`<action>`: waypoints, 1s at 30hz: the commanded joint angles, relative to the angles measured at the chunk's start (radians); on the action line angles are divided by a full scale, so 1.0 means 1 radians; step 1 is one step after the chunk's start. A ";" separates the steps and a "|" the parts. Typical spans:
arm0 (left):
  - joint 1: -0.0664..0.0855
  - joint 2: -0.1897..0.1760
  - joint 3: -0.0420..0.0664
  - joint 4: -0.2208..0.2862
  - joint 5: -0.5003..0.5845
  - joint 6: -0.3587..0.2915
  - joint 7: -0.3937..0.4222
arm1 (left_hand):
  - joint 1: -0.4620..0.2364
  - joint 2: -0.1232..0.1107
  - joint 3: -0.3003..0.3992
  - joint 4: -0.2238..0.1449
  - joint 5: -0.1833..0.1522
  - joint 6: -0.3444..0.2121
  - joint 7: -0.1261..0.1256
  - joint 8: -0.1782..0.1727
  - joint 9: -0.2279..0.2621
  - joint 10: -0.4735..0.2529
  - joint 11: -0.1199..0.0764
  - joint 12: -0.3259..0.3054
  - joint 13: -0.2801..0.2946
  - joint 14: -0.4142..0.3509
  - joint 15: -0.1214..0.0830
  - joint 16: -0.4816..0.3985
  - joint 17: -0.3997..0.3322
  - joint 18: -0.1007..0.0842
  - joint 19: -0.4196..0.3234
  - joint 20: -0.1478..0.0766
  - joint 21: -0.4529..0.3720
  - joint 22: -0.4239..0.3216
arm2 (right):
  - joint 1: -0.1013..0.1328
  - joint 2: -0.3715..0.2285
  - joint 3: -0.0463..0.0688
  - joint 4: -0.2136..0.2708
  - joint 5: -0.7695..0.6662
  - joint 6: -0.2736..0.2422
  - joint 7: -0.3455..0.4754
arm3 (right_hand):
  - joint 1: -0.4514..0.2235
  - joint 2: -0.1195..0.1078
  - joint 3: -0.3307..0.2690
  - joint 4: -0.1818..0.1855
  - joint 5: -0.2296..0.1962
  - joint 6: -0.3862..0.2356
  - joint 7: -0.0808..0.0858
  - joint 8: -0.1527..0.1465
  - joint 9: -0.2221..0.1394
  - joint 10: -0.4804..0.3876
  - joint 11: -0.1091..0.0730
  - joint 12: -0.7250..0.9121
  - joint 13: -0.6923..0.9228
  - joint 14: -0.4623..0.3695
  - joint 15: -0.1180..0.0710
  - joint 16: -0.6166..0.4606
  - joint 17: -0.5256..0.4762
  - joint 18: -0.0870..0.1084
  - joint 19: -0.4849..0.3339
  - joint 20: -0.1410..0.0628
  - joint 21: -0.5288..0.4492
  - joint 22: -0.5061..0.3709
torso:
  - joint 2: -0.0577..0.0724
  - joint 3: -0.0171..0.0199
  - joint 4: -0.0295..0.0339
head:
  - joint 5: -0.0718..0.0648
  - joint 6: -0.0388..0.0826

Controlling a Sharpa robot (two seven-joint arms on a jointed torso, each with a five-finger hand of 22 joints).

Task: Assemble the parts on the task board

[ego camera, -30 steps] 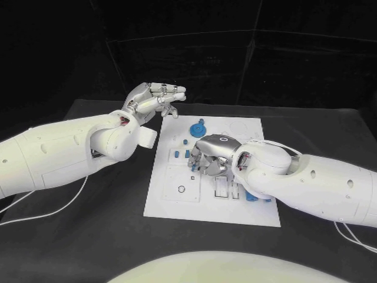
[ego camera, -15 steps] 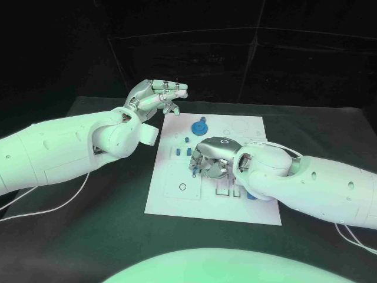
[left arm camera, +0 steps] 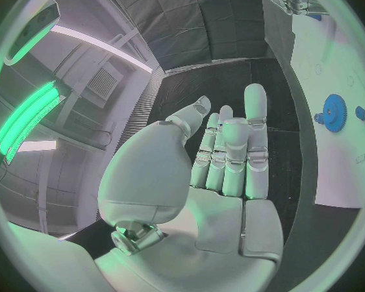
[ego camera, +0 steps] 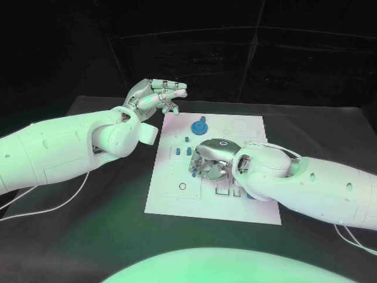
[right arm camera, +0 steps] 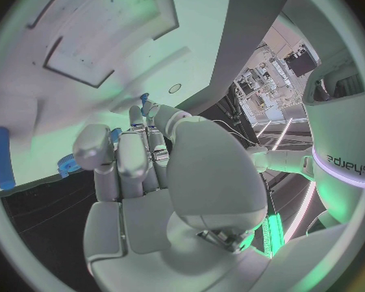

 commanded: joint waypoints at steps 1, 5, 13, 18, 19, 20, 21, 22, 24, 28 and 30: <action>0.001 0.001 0.001 0.000 0.003 0.012 0.003 | -0.002 0.008 -0.004 0.000 -0.002 -0.005 0.003 0.001 -0.001 -0.003 0.003 0.006 0.001 -0.005 -0.001 -0.005 -0.001 0.020 -0.005 0.003 -0.003 -0.001 | 0.001 0.004 0.000 -0.001 -0.016 0.013 0.002 | -0.007 0.000 0.005 -0.004 0.007 0.004 0.006 -0.005 0.001 0.006 0.000 -0.003 0.001 0.025 -0.001 0.005 -0.001 -0.004 0.003 0.003 0.005 -0.001 | 0.000 0.0001 -0.0001 | 0.000 -0.001; 0.001 0.001 0.001 -0.001 0.003 0.013 0.003 | -0.002 0.008 -0.004 0.000 -0.002 -0.005 0.003 0.001 -0.001 -0.003 0.003 0.006 0.001 -0.005 -0.001 -0.005 -0.001 0.020 -0.005 0.003 -0.003 -0.001 | 0.000 0.006 0.000 -0.003 -0.028 0.022 -0.004 | -0.007 0.000 0.005 -0.004 0.007 0.004 0.006 -0.005 0.001 0.006 0.000 -0.003 0.001 0.025 -0.001 0.005 -0.001 -0.004 0.003 0.003 0.005 -0.001 | 0.001 0.0000 0.0006 | 0.000 -0.004; 0.001 0.000 0.001 -0.001 0.003 0.013 0.002 | -0.002 0.008 -0.004 0.000 -0.002 -0.005 0.003 0.001 -0.001 -0.003 0.003 0.006 0.001 -0.005 -0.001 -0.005 -0.001 0.020 -0.005 0.003 -0.003 -0.001 | -0.001 0.009 -0.003 -0.004 -0.048 0.039 -0.014 | -0.012 -0.003 0.003 -0.006 0.007 0.002 0.007 -0.007 0.000 0.004 0.001 -0.004 0.001 0.024 -0.001 0.004 -0.005 -0.004 0.000 0.004 0.003 -0.004 | 0.000 -0.0004 0.0003 | 0.001 -0.007; 0.001 0.000 0.001 -0.005 0.003 0.016 0.000 | -0.002 0.010 -0.007 0.001 -0.002 -0.006 0.003 0.002 -0.001 -0.004 0.003 0.008 0.002 -0.006 0.000 -0.006 -0.003 0.020 -0.005 0.004 -0.005 -0.003 | -0.001 0.006 -0.015 -0.001 -0.050 0.038 -0.014 | -0.029 -0.011 -0.003 -0.009 0.012 -0.011 0.011 -0.016 -0.002 -0.010 0.006 -0.013 -0.002 0.023 0.004 0.005 -0.007 -0.003 -0.005 0.007 0.001 -0.009 | -0.001 -0.0002 0.0009 | 0.002 -0.008; 0.001 0.000 0.001 -0.006 0.005 0.016 -0.001 | -0.002 0.010 -0.007 0.001 -0.002 -0.006 0.003 0.002 -0.001 -0.004 0.003 0.008 0.002 -0.006 0.000 -0.006 -0.003 0.020 -0.005 0.004 -0.005 -0.003 | -0.001 0.006 -0.017 -0.001 -0.050 0.037 -0.013 | -0.033 -0.012 -0.005 -0.009 0.015 -0.013 0.012 -0.018 -0.003 -0.013 0.007 -0.015 -0.002 0.023 0.004 0.005 -0.008 -0.003 -0.005 0.008 0.001 -0.010 | -0.001 -0.0005 0.0003 | 0.002 -0.007; 0.001 0.000 0.001 -0.007 0.007 0.015 -0.002 | -0.002 0.010 -0.007 0.001 -0.002 -0.006 0.003 0.002 -0.001 -0.004 0.003 0.008 0.002 -0.006 0.000 -0.006 -0.003 0.020 -0.005 0.004 -0.005 -0.003 | -0.001 0.006 -0.018 -0.001 -0.050 0.035 -0.012 | -0.036 -0.014 -0.006 -0.009 0.017 -0.017 0.013 -0.020 -0.003 -0.017 0.008 -0.017 -0.003 0.023 0.005 0.005 -0.009 -0.003 -0.006 0.009 0.001 -0.010 | -0.001 -0.0005 0.0000 | 0.002 -0.007; 0.001 -0.001 0.001 -0.008 0.010 0.015 -0.003 | -0.002 0.010 -0.007 0.001 -0.002 -0.006 0.003 0.002 -0.001 -0.004 0.003 0.008 0.002 -0.006 0.000 -0.006 -0.003 0.020 -0.005 0.004 -0.005 -0.003 | -0.001 0.005 -0.020 0.000 -0.049 0.031 -0.009 | -0.042 -0.019 -0.010 -0.009 0.024 -0.024 0.015 -0.024 -0.004 -0.024 0.011 -0.022 -0.004 0.022 0.008 0.005 -0.010 -0.002 -0.007 0.010 0.000 -0.012 | -0.001 -0.0004 -0.0005 | 0.002 -0.007; 0.001 -0.001 0.001 -0.008 0.012 0.015 -0.005 | -0.002 0.010 -0.007 0.001 -0.002 -0.006 0.003 0.002 -0.001 -0.004 0.003 0.008 0.002 -0.006 0.000 -0.006 -0.003 0.020 -0.005 0.004 -0.005 -0.003 | -0.001 0.005 -0.021 0.001 -0.049 0.023 -0.004 | -0.051 -0.026 -0.014 -0.009 0.042 -0.038 0.020 -0.033 -0.006 -0.039 0.015 -0.031 -0.005 0.021 0.012 0.004 -0.014 -0.001 -0.012 0.013 -0.004 -0.019 | 0.000 -0.0001 -0.0008 | 0.003 -0.007; 0.001 -0.001 0.001 -0.008 0.014 0.017 -0.008 | -0.002 0.010 -0.007 0.001 -0.002 -0.006 0.003 0.002 -0.001 -0.004 0.003 0.008 0.002 -0.006 0.000 -0.006 -0.003 0.020 -0.005 0.004 -0.005 -0.003 | -0.001 0.005 -0.022 0.002 -0.048 0.012 0.003 | -0.056 -0.032 -0.017 -0.012 0.054 -0.048 0.024 -0.039 -0.006 -0.053 0.021 -0.039 -0.006 0.020 0.015 0.003 -0.018 0.000 -0.016 0.016 -0.007 -0.025 | 0.000 0.0000 -0.0007 | 0.004 -0.007; 0.001 -0.001 0.001 -0.008 0.017 0.018 -0.011 | -0.002 0.011 -0.008 0.002 -0.002 -0.006 0.003 0.002 -0.001 -0.005 0.003 0.008 0.002 -0.007 0.000 -0.006 -0.003 0.020 -0.005 0.004 -0.006 -0.003 | -0.001 0.005 -0.023 0.002 -0.048 -0.005 0.011 | -0.061 -0.037 -0.019 -0.015 0.056 -0.058 0.029 -0.045 -0.005 -0.070 0.027 -0.048 -0.006 0.018 0.020 0.002 -0.022 0.001 -0.020 0.021 -0.009 -0.029 | 0.000 -0.0001 0.0000 | 0.004 -0.007; 0.001 -0.001 0.001 -0.008 0.017 0.019 -0.012 | -0.002 0.011 -0.008 0.002 -0.002 -0.006 0.003 0.002 -0.001 -0.005 0.003 0.008 0.002 -0.007 0.000 -0.006 -0.003 0.020 -0.005 0.004 -0.006 -0.003 | -0.001 0.005 -0.024 0.001 -0.047 -0.011 0.014 | -0.064 -0.039 -0.020 -0.015 0.055 -0.063 0.031 -0.047 -0.005 -0.076 0.030 -0.051 -0.006 0.018 0.022 0.002 -0.023 0.001 -0.021 0.023 -0.010 -0.031 | 0.000 0.0000 0.0006 | 0.004 -0.008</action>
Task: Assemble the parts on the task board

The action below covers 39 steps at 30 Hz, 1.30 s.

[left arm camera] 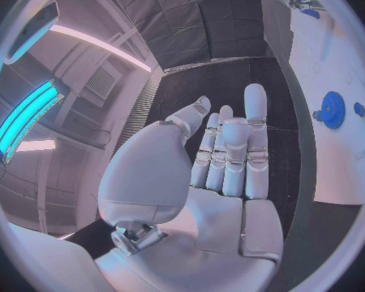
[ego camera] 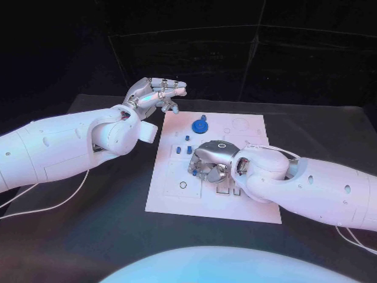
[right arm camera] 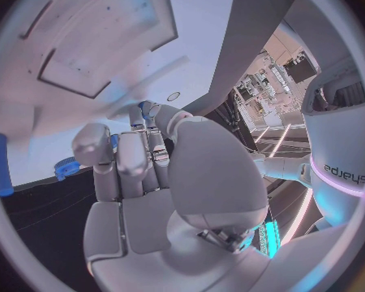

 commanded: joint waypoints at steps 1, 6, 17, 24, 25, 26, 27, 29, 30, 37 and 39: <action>0.001 0.000 0.001 0.000 0.011 0.016 -0.004 | -0.002 0.011 -0.006 -0.001 -0.002 -0.007 0.003 0.002 -0.001 -0.005 0.003 0.004 0.001 -0.007 0.000 -0.006 -0.002 0.020 -0.005 0.004 -0.006 -0.002 | -0.002 0.000 -0.003 -0.002 -0.007 -0.018 0.013 | -0.015 -0.003 -0.007 -0.001 0.003 -0.012 0.004 -0.006 0.001 -0.010 0.003 -0.005 -0.002 0.014 0.008 0.002 -0.003 0.001 -0.005 0.007 -0.006 -0.002 | 0.000 0.0003 0.0004 | 0.000 -0.001; 0.001 0.000 0.001 -0.003 0.012 0.019 -0.008 | -0.002 0.010 -0.007 -0.001 -0.002 -0.007 0.003 0.002 -0.001 -0.006 0.003 0.004 0.001 -0.007 0.000 -0.006 -0.003 0.020 -0.005 0.004 -0.006 -0.002 | -0.002 0.001 -0.003 -0.007 -0.005 -0.048 0.012 | -0.025 -0.014 -0.013 -0.004 0.003 -0.063 0.018 -0.015 -0.002 -0.044 0.015 -0.018 -0.003 0.007 0.019 -0.009 -0.024 0.007 -0.022 0.016 -0.021 -0.031 | 0.000 0.0006 0.0004 | 0.001 -0.001; 0.001 0.004 0.001 -0.010 0.012 0.025 -0.012 | -0.003 0.010 -0.010 0.000 -0.002 -0.008 0.003 0.001 -0.001 -0.008 0.004 0.005 0.001 -0.008 0.000 -0.006 -0.004 0.020 -0.004 0.004 -0.007 -0.003 | -0.002 -0.032 -0.003 0.017 0.008 -0.142 0.017 | -0.036 -0.022 -0.031 -0.005 0.001 -0.116 0.017 -0.010 0.001 -0.100 0.023 -0.024 0.000 -0.007 0.025 -0.038 -0.072 0.021 -0.063 0.025 -0.063 -0.103 | -0.001 0.0008 0.0001 | -0.003 0.001; 0.001 0.003 0.001 -0.010 0.012 0.034 -0.013 | -0.003 0.010 -0.010 0.000 -0.002 -0.008 0.003 0.001 -0.001 -0.008 0.004 0.005 0.001 -0.008 0.000 -0.006 -0.004 0.020 -0.004 0.004 -0.007 -0.003 | 0.018 -0.141 -0.002 0.107 0.069 -0.176 -0.002 | -0.042 -0.014 -0.043 0.001 0.006 -0.091 0.018 0.003 0.006 -0.080 0.020 0.005 0.004 -0.004 0.023 -0.035 -0.071 0.017 -0.047 0.024 -0.055 -0.085 | -0.001 -0.0007 0.0005 | -0.012 0.014; 0.001 0.002 0.001 -0.010 0.012 0.034 -0.013 | -0.003 0.010 -0.010 0.000 -0.002 -0.008 0.003 0.001 -0.001 -0.008 0.004 0.005 0.001 -0.008 0.000 -0.006 -0.004 0.020 -0.004 0.004 -0.007 -0.003 | 0.026 -0.158 -0.001 0.118 0.082 -0.174 -0.010 | -0.043 -0.014 -0.044 0.001 0.005 -0.089 0.018 0.004 0.007 -0.079 0.019 0.007 0.004 -0.004 0.022 -0.034 -0.069 0.017 -0.046 0.024 -0.054 -0.083 | -0.001 -0.0004 0.0002 | -0.015 0.016; 0.001 0.002 0.000 -0.011 0.012 0.035 -0.013 | -0.003 0.010 -0.010 0.000 -0.002 -0.008 0.003 0.001 -0.001 -0.008 0.004 0.005 0.001 -0.008 0.000 -0.006 -0.004 0.020 -0.004 0.004 -0.007 -0.003 | 0.034 -0.176 -0.001 0.129 0.092 -0.168 -0.020 | -0.045 -0.015 -0.046 0.002 0.005 -0.088 0.018 0.004 0.007 -0.078 0.019 0.009 0.004 -0.003 0.022 -0.033 -0.068 0.016 -0.045 0.024 -0.054 -0.083 | -0.001 0.0002 -0.0007 | -0.017 0.019; 0.001 0.002 0.000 -0.011 0.012 0.035 -0.013 | -0.003 0.010 -0.010 0.000 -0.002 -0.008 0.003 0.001 -0.001 -0.008 0.004 0.005 0.001 -0.008 0.000 -0.006 -0.004 0.020 -0.004 0.004 -0.007 -0.003 | 0.041 -0.189 0.000 0.136 0.098 -0.160 -0.029 | -0.047 -0.017 -0.049 0.003 0.004 -0.087 0.017 0.004 0.007 -0.078 0.019 0.011 0.004 -0.003 0.022 -0.033 -0.069 0.017 -0.044 0.024 -0.054 -0.083 | -0.002 0.0001 -0.0015 | -0.019 0.020; 0.001 0.002 0.000 -0.011 0.012 0.036 -0.013 | -0.003 0.010 -0.010 0.000 -0.002 -0.008 0.003 0.001 -0.001 -0.008 0.004 0.005 0.001 -0.008 0.000 -0.006 -0.004 0.020 -0.004 0.004 -0.007 -0.003 | 0.060 -0.217 0.000 0.147 0.113 -0.143 -0.048 | -0.057 -0.023 -0.061 0.009 -0.001 -0.086 0.014 0.004 0.006 -0.079 0.017 0.015 0.003 -0.003 0.022 -0.033 -0.071 0.017 -0.044 0.023 -0.055 -0.084 | -0.002 0.0001 -0.0024 | -0.026 0.024; 0.001 0.001 0.000 -0.011 0.012 0.036 -0.012 | -0.003 0.010 -0.010 0.000 -0.002 -0.008 0.003 0.001 -0.001 -0.008 0.004 0.005 0.001 -0.008 0.000 -0.006 -0.004 0.020 -0.004 0.004 -0.007 -0.003 | 0.070 -0.231 0.001 0.149 0.119 -0.133 -0.057 | -0.060 -0.026 -0.066 0.010 -0.002 -0.086 0.014 0.003 0.006 -0.080 0.017 0.016 0.002 -0.003 0.021 -0.034 -0.073 0.017 -0.044 0.023 -0.056 -0.086 | -0.002 0.0000 -0.0033 | -0.028 0.027; 0.001 0.001 0.000 -0.011 0.012 0.038 -0.011 | -0.003 0.010 -0.011 0.000 -0.002 -0.009 0.003 0.001 -0.001 -0.009 0.004 0.005 0.001 -0.009 0.000 -0.007 -0.005 0.020 -0.004 0.004 -0.008 -0.003 | 0.107 -0.284 0.002 0.133 0.131 -0.099 -0.090 | -0.068 -0.042 -0.103 0.016 0.003 -0.087 0.012 0.000 0.004 -0.090 0.015 0.026 0.001 -0.010 0.020 -0.051 -0.102 0.021 -0.055 0.022 -0.072 -0.110 | -0.003 -0.0001 -0.0060 | -0.038 0.035; 0.001 0.002 0.000 -0.012 0.012 0.038 -0.011 | -0.003 0.010 -0.011 0.000 -0.002 -0.009 0.003 0.001 -0.001 -0.009 0.004 0.005 0.001 -0.009 0.000 -0.007 -0.005 0.020 -0.004 0.004 -0.008 -0.003 | 0.110 -0.285 0.002 0.122 0.122 -0.087 -0.093 | -0.066 -0.045 -0.114 0.017 0.004 -0.090 0.010 -0.003 0.004 -0.095 0.014 0.027 0.000 -0.012 0.019 -0.057 -0.111 0.022 -0.058 0.021 -0.077 -0.117 | -0.003 -0.0003 -0.0048 | -0.043 0.036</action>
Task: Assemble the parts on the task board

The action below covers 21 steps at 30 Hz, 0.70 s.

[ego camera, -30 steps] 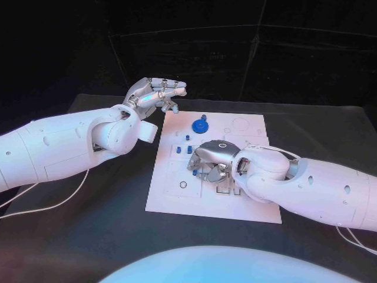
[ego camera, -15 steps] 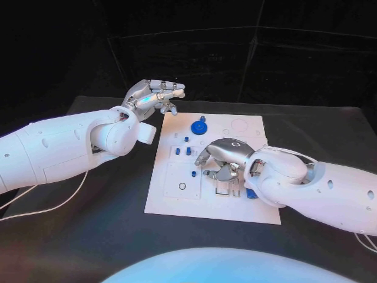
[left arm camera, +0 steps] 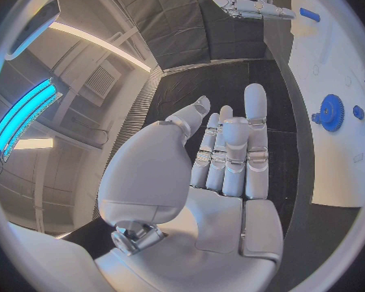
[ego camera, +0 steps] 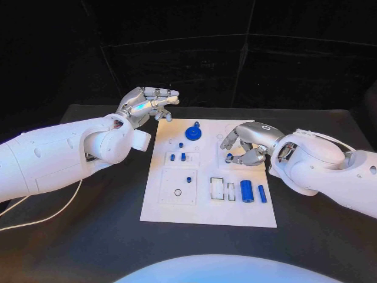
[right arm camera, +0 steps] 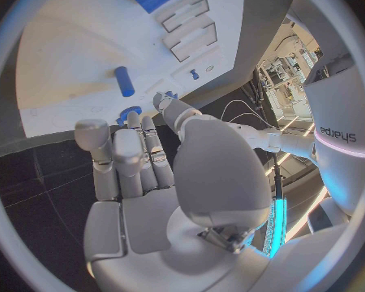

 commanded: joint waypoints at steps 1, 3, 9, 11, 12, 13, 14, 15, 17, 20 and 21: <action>0.001 0.002 0.001 0.001 0.005 0.017 0.005 | -0.003 0.010 -0.006 0.000 -0.002 -0.005 0.000 0.001 -0.001 -0.005 0.000 0.005 0.002 -0.009 0.000 -0.007 -0.001 0.020 -0.004 0.004 -0.004 -0.001 | 0.005 0.003 0.000 -0.015 0.007 0.043 -0.037 | 0.003 -0.007 -0.014 -0.002 0.005 -0.001 -0.004 -0.001 -0.002 -0.009 -0.002 0.007 -0.001 -0.008 0.000 -0.007 -0.009 0.006 -0.009 -0.003 -0.009 -0.006 | 0.001 -0.0006 0.0015 | -0.008 0.004; 0.001 0.003 0.001 0.002 0.005 0.019 0.005 | -0.003 0.010 -0.006 0.000 -0.002 -0.005 0.000 0.001 -0.001 -0.005 0.000 0.005 0.002 -0.009 0.000 -0.007 -0.001 0.020 -0.004 0.004 -0.004 -0.001 | 0.007 0.007 0.000 -0.024 -0.002 0.058 -0.038 | 0.011 -0.010 -0.025 -0.006 0.006 -0.002 -0.006 -0.002 -0.002 -0.010 -0.003 0.011 -0.001 -0.008 -0.001 -0.010 -0.013 0.006 -0.010 -0.004 -0.012 -0.009 | 0.001 0.0004 0.0026 | -0.008 0.006; 0.001 0.003 0.000 0.001 0.005 0.020 0.004 | -0.003 0.010 -0.006 0.000 -0.002 -0.005 0.000 0.001 -0.001 -0.005 0.000 0.005 0.002 -0.009 0.000 -0.007 -0.001 0.020 -0.004 0.004 -0.004 -0.001 | 0.008 0.025 0.000 -0.042 -0.020 0.087 -0.039 | 0.020 -0.011 -0.046 -0.008 0.010 -0.005 -0.008 -0.004 -0.002 -0.021 -0.004 0.012 -0.002 -0.008 -0.002 -0.012 -0.016 0.007 -0.013 -0.005 -0.019 -0.019 | 0.000 0.0008 0.0013 | -0.006 0.003; 0.001 0.003 0.000 0.002 0.005 0.020 0.004 | -0.003 0.010 -0.006 0.000 -0.002 -0.005 0.000 0.001 -0.001 -0.005 0.000 0.005 0.002 -0.009 0.000 -0.007 -0.001 0.020 -0.004 0.004 -0.004 -0.001 | 0.009 0.032 0.000 -0.048 -0.023 0.102 -0.040 | 0.021 -0.010 -0.049 -0.008 0.010 -0.006 -0.008 -0.004 -0.002 -0.023 -0.004 0.013 -0.002 -0.008 -0.002 -0.012 -0.017 0.007 -0.013 -0.005 -0.020 -0.020 | 0.000 -0.0002 0.0017 | -0.005 0.002; 0.001 0.003 0.000 0.002 0.005 0.020 0.004 | -0.003 0.010 -0.006 0.000 -0.002 -0.005 0.000 0.001 -0.001 -0.005 0.000 0.005 0.002 -0.009 0.000 -0.007 -0.001 0.020 -0.004 0.004 -0.004 -0.001 | 0.009 0.034 0.000 -0.050 -0.024 0.109 -0.041 | 0.023 -0.007 -0.051 -0.008 0.012 -0.005 -0.009 -0.003 -0.002 -0.023 -0.004 0.014 -0.002 -0.007 -0.003 -0.012 -0.016 0.007 -0.012 -0.005 -0.020 -0.018 | 0.000 -0.0004 0.0018 | -0.005 0.002; 0.001 0.003 0.000 0.002 0.005 0.020 0.004 | -0.003 0.010 -0.006 0.000 -0.002 -0.005 0.000 0.001 -0.001 -0.005 0.000 0.005 0.002 -0.009 0.000 -0.007 -0.001 0.020 -0.004 0.004 -0.004 -0.001 | 0.009 0.037 0.000 -0.052 -0.025 0.118 -0.042 | 0.024 -0.004 -0.052 -0.007 0.012 -0.004 -0.008 -0.002 -0.002 -0.022 -0.004 0.015 -0.001 -0.007 -0.003 -0.012 -0.017 0.007 -0.011 -0.005 -0.019 -0.016 | 0.001 -0.0007 0.0019 | -0.005 0.002; 0.001 0.003 0.000 0.001 0.005 0.020 0.004 | -0.003 0.010 -0.006 0.000 -0.002 -0.005 0.000 0.001 -0.001 -0.005 0.000 0.005 0.002 -0.009 0.000 -0.007 -0.001 0.020 -0.004 0.004 -0.004 -0.001 | 0.009 0.040 0.000 -0.054 -0.026 0.127 -0.044 | 0.026 -0.001 -0.054 -0.006 0.013 -0.002 -0.008 -0.002 -0.001 -0.020 -0.004 0.018 -0.001 -0.006 -0.003 -0.011 -0.015 0.006 -0.008 -0.006 -0.017 -0.012 | 0.001 -0.0003 0.0015 | -0.004 0.001; 0.001 0.003 0.000 0.001 0.005 0.020 0.004 | -0.003 0.010 -0.006 0.000 -0.002 -0.005 0.000 0.001 -0.001 -0.005 0.000 0.005 0.002 -0.009 0.000 -0.007 -0.001 0.020 -0.004 0.004 -0.004 -0.001 | 0.009 0.043 0.000 -0.057 -0.026 0.135 -0.046 | 0.029 0.004 -0.055 -0.006 0.014 0.001 -0.009 0.000 -0.001 -0.017 -0.005 0.021 -0.001 -0.005 -0.004 -0.009 -0.013 0.005 -0.005 -0.006 -0.015 -0.009 | 0.001 -0.0001 0.0014 | -0.004 0.001; 0.001 0.003 0.000 0.001 0.005 0.020 0.004 | -0.003 0.010 -0.006 0.000 -0.002 -0.005 0.000 0.001 -0.001 -0.005 0.000 0.005 0.002 -0.009 0.000 -0.007 -0.001 0.020 -0.004 0.004 -0.004 -0.001 | 0.009 0.047 0.000 -0.061 -0.027 0.145 -0.049 | 0.032 0.010 -0.055 -0.006 0.015 0.006 -0.009 0.002 0.000 -0.010 -0.006 0.026 0.000 -0.003 -0.004 -0.006 -0.008 0.004 0.000 -0.007 -0.011 -0.001 | 0.001 0.0006 0.0012 | -0.003 0.001; 0.001 0.004 0.000 0.001 0.005 0.020 0.004 | -0.002 0.010 -0.007 0.000 -0.002 -0.006 0.000 0.002 -0.001 -0.006 0.000 0.006 0.002 -0.009 0.000 -0.007 -0.001 0.020 -0.004 0.005 -0.005 -0.002 | 0.009 0.054 0.000 -0.072 -0.034 0.157 -0.055 | 0.036 0.018 -0.053 -0.004 0.015 0.013 -0.010 0.005 0.001 -0.003 -0.007 0.031 -0.001 -0.001 -0.005 -0.003 -0.005 0.003 0.004 -0.008 -0.009 0.002 | 0.001 0.0009 0.0012 | -0.005 0.000; 0.001 0.004 0.000 0.001 0.005 0.020 0.003 | -0.002 0.010 -0.008 0.000 -0.002 -0.006 0.000 0.002 -0.001 -0.006 0.000 0.006 0.002 -0.009 0.000 -0.007 -0.002 0.020 -0.004 0.005 -0.005 -0.002 | 0.009 0.056 0.000 -0.076 -0.036 0.160 -0.056 | 0.037 0.021 -0.053 -0.004 0.014 0.017 -0.009 0.006 0.001 0.000 -0.007 0.032 -0.001 -0.001 -0.005 -0.003 -0.005 0.003 0.005 -0.008 -0.008 0.003 | 0.001 0.0007 0.0012 | -0.005 -0.001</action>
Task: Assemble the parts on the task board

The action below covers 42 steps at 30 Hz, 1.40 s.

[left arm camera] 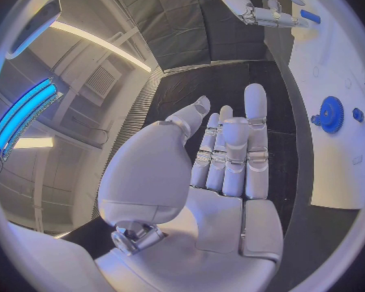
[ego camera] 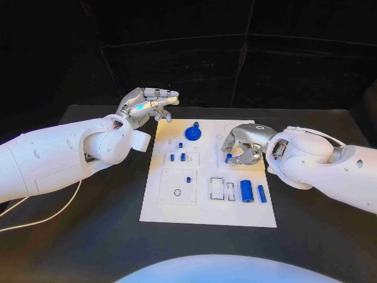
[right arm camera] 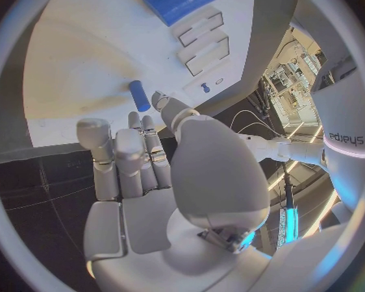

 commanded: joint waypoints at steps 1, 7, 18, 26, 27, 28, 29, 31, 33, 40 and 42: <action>0.001 0.001 0.001 0.000 0.005 0.013 0.004 | -0.002 0.010 -0.008 0.000 -0.002 -0.006 0.000 0.002 -0.001 -0.006 0.000 0.006 0.001 -0.009 0.000 -0.007 -0.002 0.020 -0.004 0.005 -0.005 -0.002 | 0.002 0.006 0.000 -0.011 -0.020 0.053 -0.015 | 0.004 0.012 -0.001 0.001 0.002 0.013 0.002 0.008 0.002 0.012 0.000 0.006 -0.001 -0.001 -0.006 0.007 0.001 0.003 0.009 0.002 0.004 0.002 | 0.000 0.0000 -0.0006 | -0.002 -0.001; 0.001 0.001 0.001 0.001 0.005 0.014 0.002 | -0.002 0.009 -0.009 0.000 -0.002 -0.007 0.000 0.002 -0.001 -0.007 0.000 0.006 0.001 -0.009 0.000 -0.006 0.000 0.020 -0.004 0.005 -0.005 -0.002 | 0.002 0.015 0.000 -0.026 -0.025 0.070 -0.022 | 0.017 0.034 0.022 0.002 -0.005 0.044 0.001 0.019 0.005 0.044 -0.005 0.015 -0.002 0.004 -0.009 0.016 0.012 0.000 0.020 -0.001 0.013 0.017 | 0.001 0.0002 0.0000 | -0.002 -0.003; 0.001 0.002 0.001 0.000 0.005 0.016 0.000 | -0.003 0.009 -0.012 0.001 -0.001 -0.008 0.001 0.001 -0.001 -0.008 0.001 0.007 0.001 -0.009 0.001 -0.005 0.000 0.020 -0.004 0.005 -0.007 -0.003 | 0.001 0.028 0.000 -0.037 -0.030 0.078 -0.012 | 0.023 0.051 0.052 0.006 -0.015 0.081 -0.014 0.028 0.005 0.115 -0.024 0.027 -0.001 0.010 -0.024 0.035 0.035 -0.005 0.036 -0.013 0.030 0.044 | 0.000 0.0001 -0.0003 | -0.003 -0.005; 0.001 0.002 0.001 -0.001 0.005 0.018 -0.001 | -0.003 0.009 -0.012 0.001 -0.001 -0.008 0.001 0.001 -0.001 -0.008 0.001 0.007 0.001 -0.009 0.001 -0.005 0.000 0.020 -0.004 0.005 -0.007 -0.003 | 0.000 0.038 0.000 -0.043 -0.046 0.051 -0.006 | 0.031 0.069 0.070 0.006 -0.050 0.117 -0.029 0.042 0.008 0.158 -0.040 0.034 0.002 0.017 -0.036 0.052 0.057 -0.011 0.054 -0.024 0.049 0.077 | 0.001 -0.0001 -0.0004 | -0.003 -0.006; 0.001 0.002 0.001 0.000 0.005 0.018 -0.001 | -0.003 0.009 -0.012 0.001 -0.001 -0.008 0.001 0.001 -0.001 -0.008 0.001 0.007 0.001 -0.009 0.001 -0.005 0.000 0.020 -0.004 0.005 -0.007 -0.003 | 0.000 0.038 0.000 -0.043 -0.047 0.046 -0.005 | 0.031 0.069 0.071 0.006 -0.050 0.119 -0.029 0.042 0.008 0.160 -0.040 0.034 0.002 0.017 -0.037 0.054 0.058 -0.011 0.056 -0.024 0.051 0.080 | 0.001 0.0000 -0.0006 | -0.003 -0.007; 0.001 0.002 0.001 0.000 0.005 0.018 -0.002 | -0.003 0.009 -0.012 0.001 -0.001 -0.008 0.001 0.001 -0.001 -0.008 0.001 0.007 0.001 -0.009 0.001 -0.005 0.000 0.020 -0.004 0.005 -0.007 -0.003 | 0.000 0.038 0.000 -0.042 -0.047 0.036 -0.005 | 0.031 0.070 0.072 0.006 -0.051 0.122 -0.030 0.043 0.009 0.162 -0.041 0.034 0.002 0.018 -0.037 0.055 0.060 -0.012 0.057 -0.025 0.053 0.083 | 0.000 -0.0001 -0.0005 | -0.004 -0.007; 0.001 0.002 0.001 0.000 0.005 0.019 -0.002 | -0.003 0.009 -0.012 0.001 -0.001 -0.008 0.001 0.001 -0.001 -0.008 0.001 0.007 0.001 -0.009 0.001 -0.005 0.000 0.020 -0.004 0.005 -0.007 -0.003 | 0.000 0.037 0.000 -0.041 -0.049 0.026 -0.007 | 0.030 0.070 0.072 0.006 -0.051 0.123 -0.030 0.044 0.009 0.164 -0.042 0.035 0.002 0.018 -0.037 0.056 0.062 -0.012 0.059 -0.025 0.054 0.085 | 0.000 -0.0004 -0.0003 | -0.006 -0.008; 0.001 0.002 0.001 0.000 0.005 0.020 -0.003 | -0.003 0.010 -0.013 0.001 -0.001 -0.009 0.002 0.001 -0.001 -0.009 0.001 0.007 0.001 -0.008 0.001 -0.004 0.002 0.020 -0.004 0.005 -0.007 -0.003 | 0.000 0.035 0.000 -0.037 -0.056 0.003 -0.015 | 0.030 0.072 0.074 0.007 -0.049 0.126 -0.031 0.044 0.009 0.167 -0.043 0.034 0.003 0.019 -0.038 0.059 0.065 -0.013 0.061 -0.026 0.057 0.090 | 0.000 -0.0006 -0.0006 | -0.007 -0.008; 0.001 0.001 0.001 0.000 0.005 0.020 -0.003 | -0.003 0.010 -0.013 0.001 -0.001 -0.009 0.002 0.001 -0.001 -0.009 0.001 0.007 0.001 -0.008 0.001 -0.004 0.002 0.020 -0.004 0.005 -0.007 -0.003 | 0.000 0.032 0.000 -0.033 -0.059 -0.009 -0.021 | 0.028 0.073 0.075 0.009 -0.047 0.128 -0.032 0.045 0.009 0.169 -0.043 0.034 0.002 0.020 -0.039 0.061 0.068 -0.014 0.063 -0.027 0.059 0.093 | 0.000 -0.0003 -0.0012 | -0.007 -0.008; 0.001 0.001 0.001 -0.002 0.005 0.022 -0.004 | -0.003 0.010 -0.013 0.001 -0.001 -0.009 0.002 0.001 -0.001 -0.009 0.001 0.007 0.001 -0.008 0.001 -0.004 0.002 0.020 -0.004 0.005 -0.007 -0.003 | 0.000 0.008 0.000 0.001 -0.046 -0.064 -0.034 | 0.017 0.073 0.075 0.016 -0.046 0.133 -0.034 0.046 0.009 0.174 -0.045 0.032 0.002 0.022 -0.040 0.067 0.074 -0.016 0.069 -0.029 0.065 0.104 | -0.002 -0.0003 -0.0013 | -0.007 -0.006; 0.001 0.002 0.001 -0.003 0.005 0.022 -0.005 | -0.003 0.010 -0.013 0.001 -0.001 -0.009 0.002 0.001 -0.001 -0.009 0.001 0.007 0.001 -0.008 0.001 -0.004 0.002 0.020 -0.004 0.005 -0.007 -0.003 | 0.000 -0.003 0.001 0.017 -0.020 -0.074 -0.034 | 0.016 0.073 0.075 0.017 -0.046 0.134 -0.035 0.046 0.009 0.175 -0.045 0.032 0.002 0.022 -0.041 0.068 0.076 -0.016 0.070 -0.029 0.067 0.106 | -0.002 -0.0004 -0.0010 | -0.008 -0.005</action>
